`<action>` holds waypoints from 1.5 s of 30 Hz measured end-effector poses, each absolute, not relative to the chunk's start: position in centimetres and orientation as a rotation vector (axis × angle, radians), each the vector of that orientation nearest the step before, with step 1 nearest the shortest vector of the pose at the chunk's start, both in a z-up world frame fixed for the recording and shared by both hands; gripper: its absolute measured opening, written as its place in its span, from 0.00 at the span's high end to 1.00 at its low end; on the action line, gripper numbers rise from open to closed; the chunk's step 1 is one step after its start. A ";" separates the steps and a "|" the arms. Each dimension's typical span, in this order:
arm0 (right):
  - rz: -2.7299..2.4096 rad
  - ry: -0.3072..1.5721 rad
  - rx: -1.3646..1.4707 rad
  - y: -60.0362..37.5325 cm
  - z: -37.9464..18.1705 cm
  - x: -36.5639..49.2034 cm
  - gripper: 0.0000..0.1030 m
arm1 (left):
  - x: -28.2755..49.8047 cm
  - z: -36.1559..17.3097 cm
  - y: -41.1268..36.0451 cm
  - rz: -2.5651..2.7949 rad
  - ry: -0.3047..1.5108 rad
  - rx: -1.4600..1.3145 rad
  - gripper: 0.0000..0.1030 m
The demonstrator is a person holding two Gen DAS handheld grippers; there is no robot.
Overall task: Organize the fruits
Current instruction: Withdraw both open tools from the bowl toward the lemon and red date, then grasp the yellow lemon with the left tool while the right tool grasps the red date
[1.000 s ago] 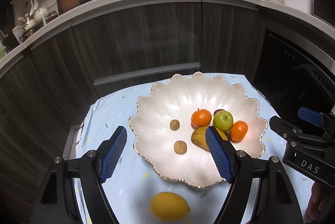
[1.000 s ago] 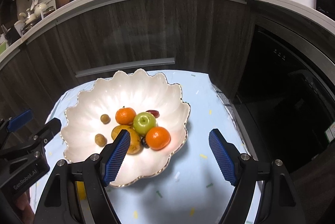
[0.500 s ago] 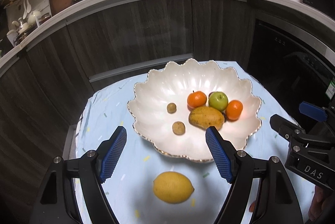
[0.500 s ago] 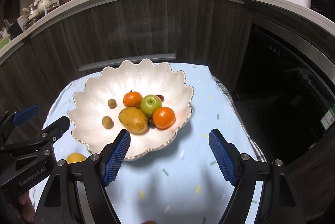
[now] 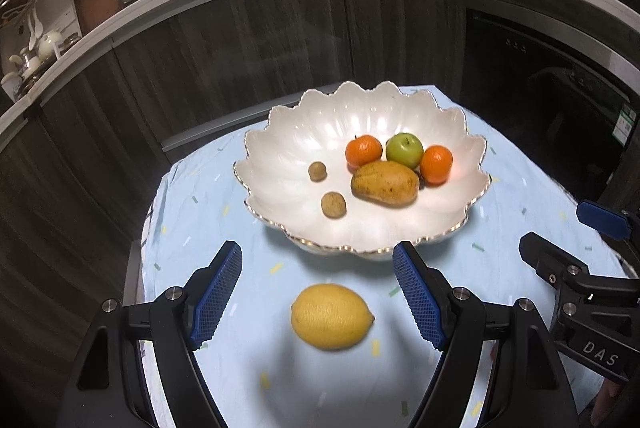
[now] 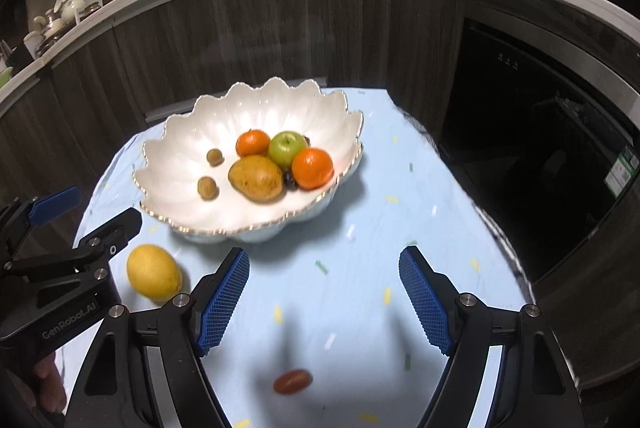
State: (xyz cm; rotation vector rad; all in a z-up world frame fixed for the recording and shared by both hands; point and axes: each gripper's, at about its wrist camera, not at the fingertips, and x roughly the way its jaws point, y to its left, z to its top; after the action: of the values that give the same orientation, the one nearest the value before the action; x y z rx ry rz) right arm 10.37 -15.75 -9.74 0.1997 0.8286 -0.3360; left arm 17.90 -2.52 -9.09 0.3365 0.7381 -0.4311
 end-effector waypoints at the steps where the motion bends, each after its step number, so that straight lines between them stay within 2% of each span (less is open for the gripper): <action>1: -0.333 0.830 0.198 -15.6 -9.8 10.2 0.24 | 17.8 -9.3 -2.4 -0.435 0.743 0.340 0.25; 26: -0.332 0.939 0.204 -12.9 -13.5 7.5 0.25 | 16.4 -12.9 -1.8 -0.513 0.782 0.393 0.25; 35: -0.327 0.987 0.171 -12.3 -15.4 7.5 0.37 | 16.7 -14.8 -1.3 -0.528 0.805 0.370 0.25; 45: -0.325 1.005 0.141 -11.8 -16.6 7.8 0.44 | 17.3 -15.9 -1.2 -0.540 0.790 0.357 0.25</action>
State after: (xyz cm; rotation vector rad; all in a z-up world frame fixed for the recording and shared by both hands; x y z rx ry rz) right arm 7.84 -11.82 -16.63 0.1406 1.0054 -0.3245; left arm 17.30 -1.20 -15.94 0.3572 0.7903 -0.5405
